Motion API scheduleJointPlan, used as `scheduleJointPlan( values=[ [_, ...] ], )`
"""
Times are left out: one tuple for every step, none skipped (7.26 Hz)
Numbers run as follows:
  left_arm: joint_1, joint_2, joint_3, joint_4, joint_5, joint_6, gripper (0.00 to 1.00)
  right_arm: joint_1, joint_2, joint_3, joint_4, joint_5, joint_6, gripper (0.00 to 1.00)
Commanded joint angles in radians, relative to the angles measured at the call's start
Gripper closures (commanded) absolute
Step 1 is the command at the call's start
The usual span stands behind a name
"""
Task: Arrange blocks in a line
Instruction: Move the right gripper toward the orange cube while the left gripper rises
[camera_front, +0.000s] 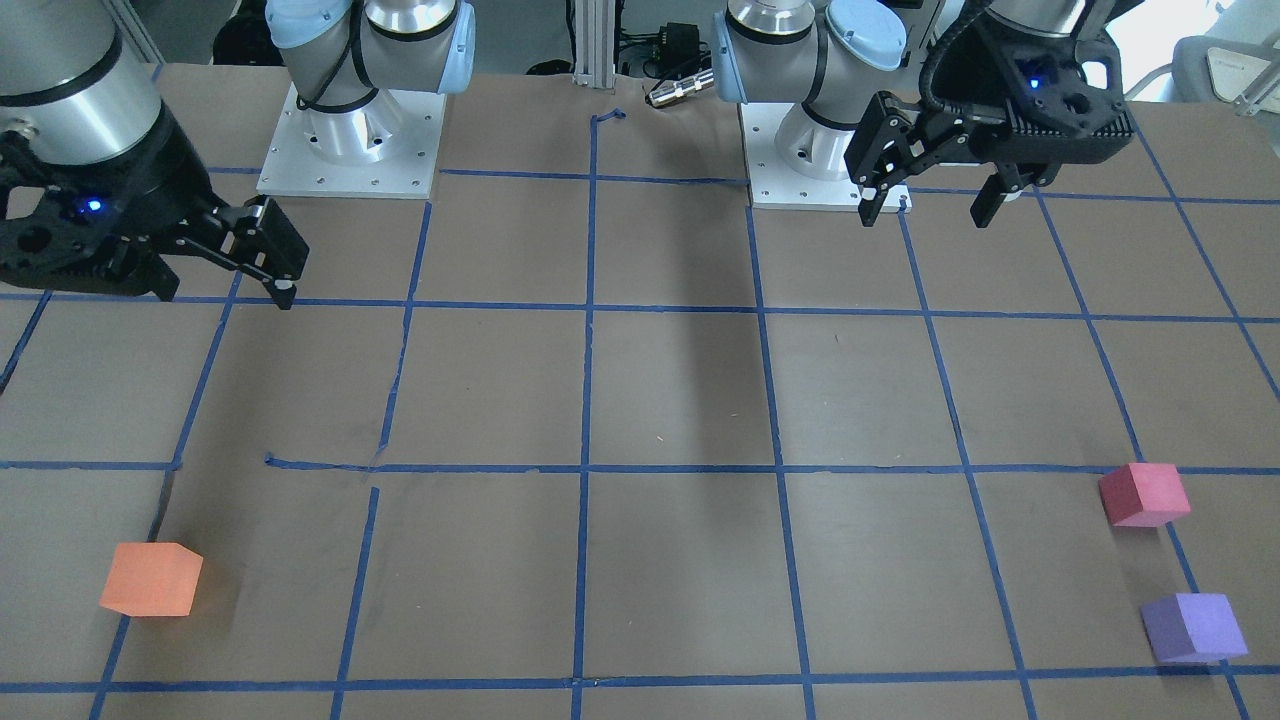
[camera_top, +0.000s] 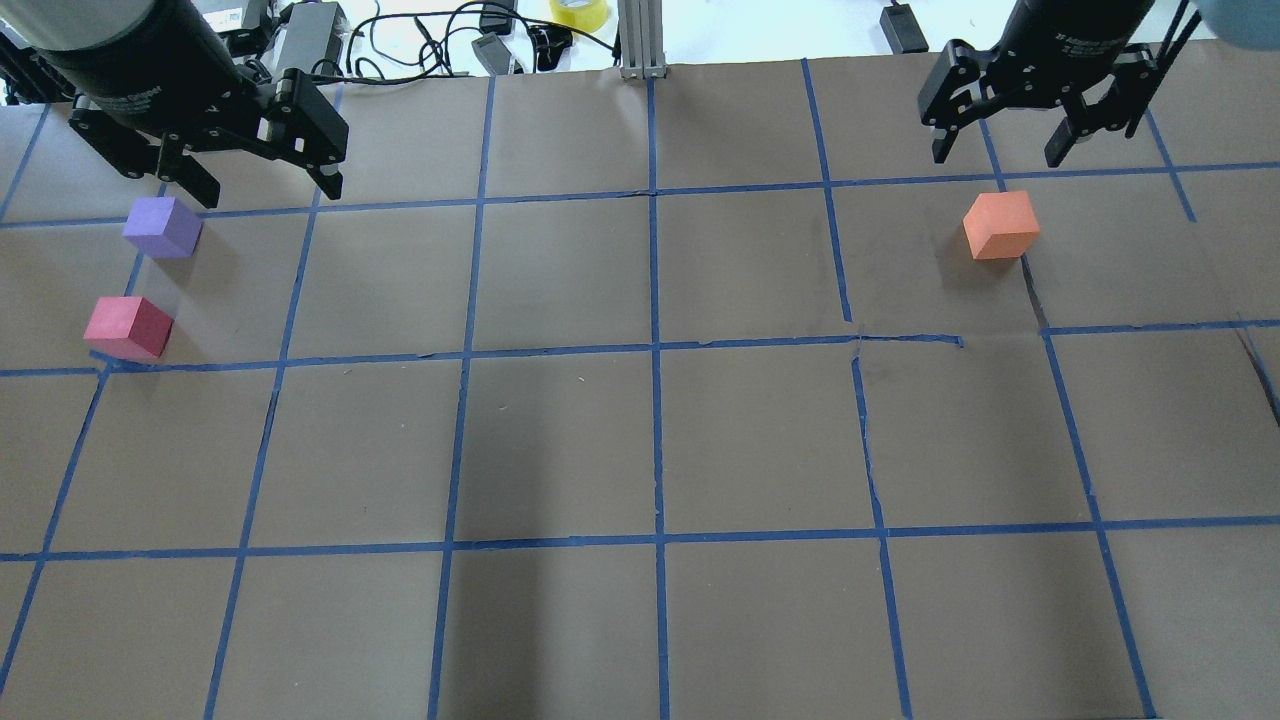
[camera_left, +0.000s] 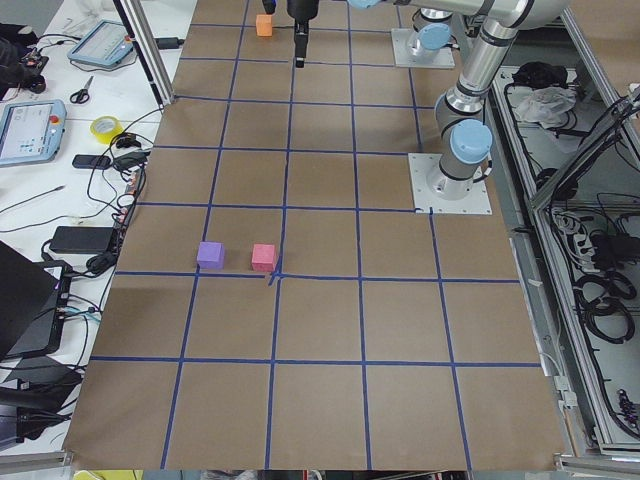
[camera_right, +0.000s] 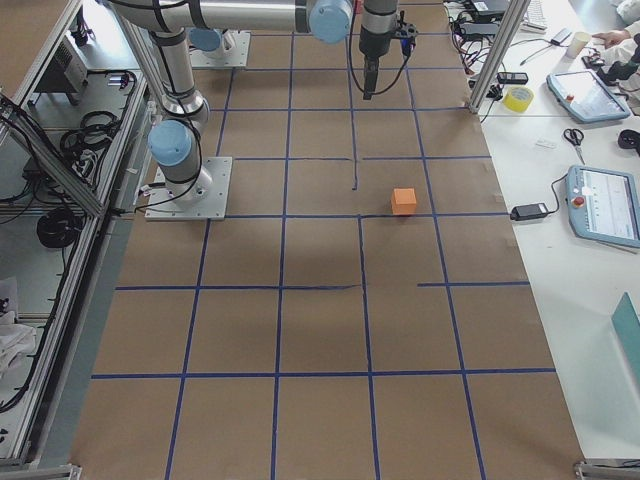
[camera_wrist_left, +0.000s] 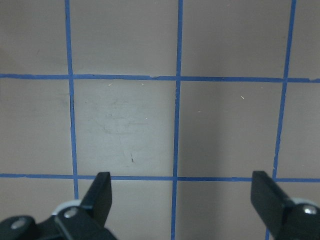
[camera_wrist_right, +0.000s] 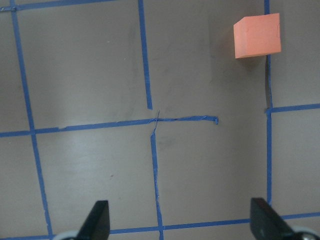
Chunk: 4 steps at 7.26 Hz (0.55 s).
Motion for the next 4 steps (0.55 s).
scheduleJointPlan(
  values=[
    [-0.003, 0.002, -0.033, 0.067, -0.001, 0.002, 0.0, -0.072, 0.155, 0.001, -0.223, -0.005, -0.043, 0.01],
    [-0.004, 0.019, -0.064, 0.1, -0.007, 0.002, 0.0, -0.075, 0.268, -0.007, -0.359, -0.026, -0.05, 0.01],
    [-0.006, 0.026, -0.073, 0.102, -0.007, 0.002, 0.0, -0.085, 0.365, -0.012, -0.441, -0.04, -0.069, 0.01],
    [-0.006, 0.027, -0.075, 0.103, -0.007, 0.002, 0.0, -0.124, 0.405, -0.016, -0.471, -0.04, -0.151, 0.01]
  ],
)
